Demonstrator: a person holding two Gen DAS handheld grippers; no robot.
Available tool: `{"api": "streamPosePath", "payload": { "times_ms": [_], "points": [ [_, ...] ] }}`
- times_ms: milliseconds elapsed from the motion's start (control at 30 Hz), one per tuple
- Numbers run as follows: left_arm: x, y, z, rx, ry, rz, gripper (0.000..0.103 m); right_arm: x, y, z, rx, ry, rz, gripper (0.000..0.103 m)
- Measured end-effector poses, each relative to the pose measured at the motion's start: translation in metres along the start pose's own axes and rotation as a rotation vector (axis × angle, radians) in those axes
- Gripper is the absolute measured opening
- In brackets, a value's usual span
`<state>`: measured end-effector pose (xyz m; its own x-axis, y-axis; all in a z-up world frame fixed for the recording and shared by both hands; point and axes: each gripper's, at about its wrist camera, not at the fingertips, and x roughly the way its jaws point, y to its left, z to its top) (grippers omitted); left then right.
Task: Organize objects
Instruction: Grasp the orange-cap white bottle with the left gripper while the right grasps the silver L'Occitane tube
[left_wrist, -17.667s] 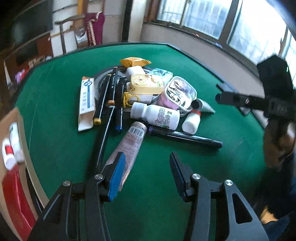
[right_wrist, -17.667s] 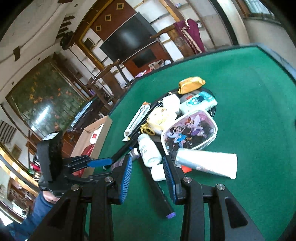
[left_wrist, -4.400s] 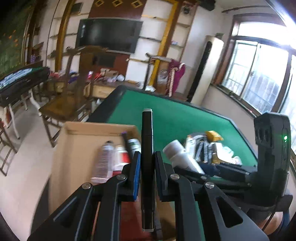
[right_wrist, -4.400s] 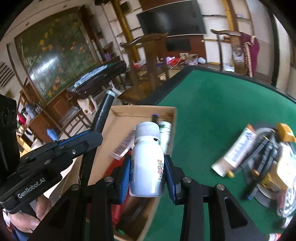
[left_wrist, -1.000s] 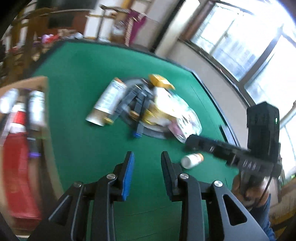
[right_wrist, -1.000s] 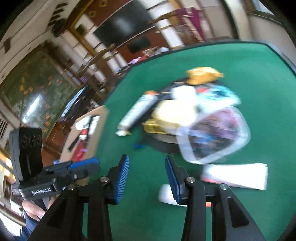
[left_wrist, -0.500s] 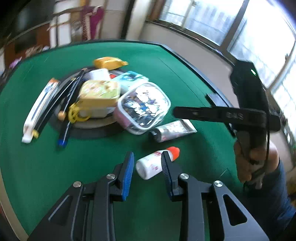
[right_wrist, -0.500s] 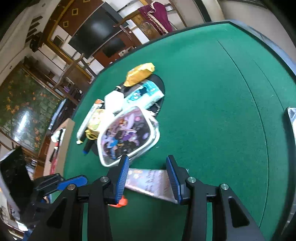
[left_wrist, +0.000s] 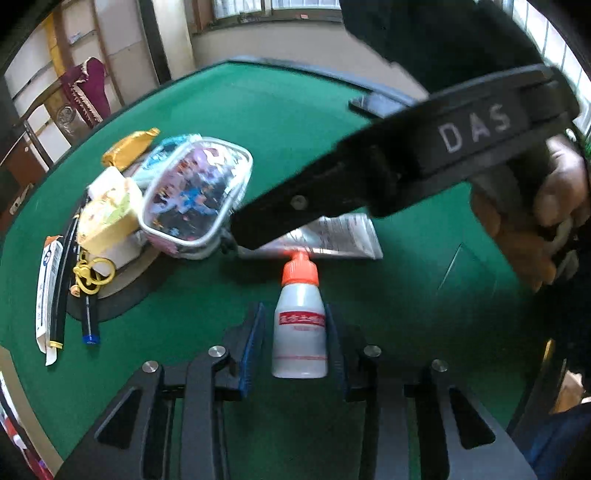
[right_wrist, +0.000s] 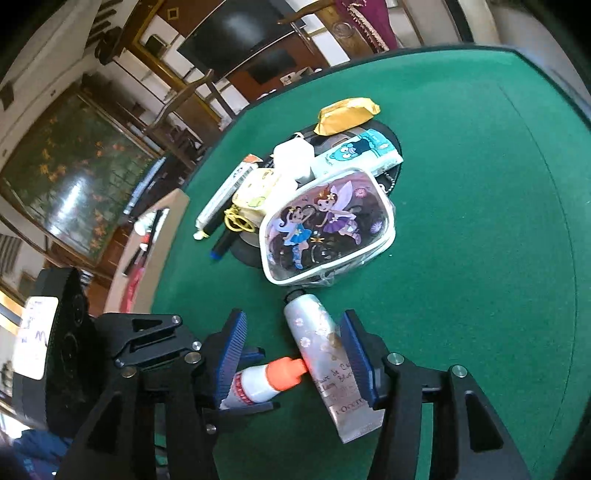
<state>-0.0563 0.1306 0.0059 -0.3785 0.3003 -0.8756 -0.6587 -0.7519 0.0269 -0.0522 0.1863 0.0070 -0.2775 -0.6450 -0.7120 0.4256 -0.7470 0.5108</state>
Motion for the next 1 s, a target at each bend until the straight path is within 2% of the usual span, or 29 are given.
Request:
{"api": "streamPosePath", "payload": {
  "times_ms": [133,167,200,233,300,367,467,567,633,700,800,933,1000],
  "points": [
    [0.004,-0.001,0.007,-0.024,-0.016,0.033,0.037,0.000,0.004,-0.002,-0.042,-0.018,-0.080,0.054],
    [0.005,-0.001,0.008,-0.035,-0.015,0.047,0.035,0.001,0.007,-0.003,-0.062,-0.017,-0.101,0.046],
    [0.005,-0.001,0.009,-0.045,-0.012,0.056,0.033,0.001,0.006,-0.002,-0.072,-0.014,-0.118,0.043],
    [0.005,-0.002,0.010,-0.046,-0.011,0.072,0.026,0.002,0.007,-0.002,-0.084,-0.010,-0.125,0.043],
    [0.002,-0.001,0.005,-0.050,-0.025,0.130,0.026,0.005,0.011,-0.003,-0.122,-0.002,-0.129,0.043],
    [-0.003,0.014,-0.008,-0.113,-0.042,0.118,0.026,0.008,0.015,-0.005,-0.157,0.000,-0.169,0.043],
    [-0.010,0.041,-0.026,-0.183,-0.066,0.194,0.026,0.017,0.021,-0.009,-0.217,0.001,-0.228,0.040],
    [-0.014,0.067,-0.037,-0.264,-0.082,0.178,0.028,0.023,0.031,-0.013,-0.292,-0.010,-0.326,0.030],
    [-0.017,0.070,-0.042,-0.274,-0.095,0.176,0.031,0.027,0.042,-0.018,-0.355,-0.014,-0.402,0.029],
    [-0.016,0.066,-0.042,-0.247,-0.101,0.200,0.031,0.030,0.049,-0.021,-0.363,-0.029,-0.444,0.029],
    [-0.015,0.063,-0.039,-0.233,-0.100,0.224,0.032,0.026,0.054,-0.022,-0.348,-0.046,-0.412,0.029],
    [-0.016,0.069,-0.042,-0.266,-0.096,0.227,0.043,0.019,0.051,-0.021,-0.302,-0.073,-0.386,0.029],
    [-0.017,0.066,-0.044,-0.261,-0.106,0.231,0.040,0.017,0.051,-0.021,-0.282,-0.083,-0.369,0.029]
  ]
}}
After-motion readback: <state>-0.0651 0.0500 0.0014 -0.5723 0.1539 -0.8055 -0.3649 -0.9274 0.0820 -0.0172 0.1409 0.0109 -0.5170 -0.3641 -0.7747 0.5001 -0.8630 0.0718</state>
